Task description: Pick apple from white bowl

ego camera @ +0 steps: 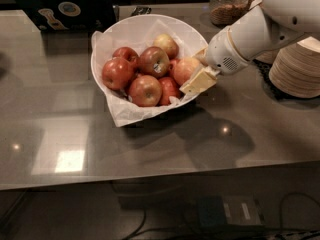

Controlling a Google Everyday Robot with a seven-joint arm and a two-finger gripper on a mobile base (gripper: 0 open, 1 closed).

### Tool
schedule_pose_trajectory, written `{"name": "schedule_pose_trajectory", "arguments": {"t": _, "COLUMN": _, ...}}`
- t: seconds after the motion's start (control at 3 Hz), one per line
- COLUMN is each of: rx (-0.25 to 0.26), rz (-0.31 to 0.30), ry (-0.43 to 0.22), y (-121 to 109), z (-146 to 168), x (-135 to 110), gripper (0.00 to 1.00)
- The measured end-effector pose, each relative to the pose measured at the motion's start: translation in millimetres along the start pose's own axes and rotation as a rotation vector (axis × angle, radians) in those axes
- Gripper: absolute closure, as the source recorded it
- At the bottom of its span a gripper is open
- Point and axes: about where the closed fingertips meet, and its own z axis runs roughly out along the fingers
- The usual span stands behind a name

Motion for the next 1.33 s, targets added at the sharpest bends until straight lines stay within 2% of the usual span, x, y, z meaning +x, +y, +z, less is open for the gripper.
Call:
{"name": "schedule_pose_trajectory", "arguments": {"t": 0.33, "rx": -0.014, "rz": -0.052, "ry": -0.027, "y": -3, "z": -5, "x": -21, "gripper": 1.0}}
{"name": "schedule_pose_trajectory", "arguments": {"t": 0.67, "rx": -0.007, "rz": -0.129, "ry": -0.073, "y": -13, "z": -23, "x": -51, "gripper": 1.0}}
{"name": "schedule_pose_trajectory", "arguments": {"t": 1.0, "rx": -0.012, "rz": -0.215, "ry": -0.153, "y": -21, "z": -46, "x": -82, "gripper": 1.0}}
{"name": "schedule_pose_trajectory", "arguments": {"t": 1.33, "rx": -0.045, "rz": -0.34, "ry": -0.223, "y": -19, "z": -74, "x": -103, "gripper": 1.0}}
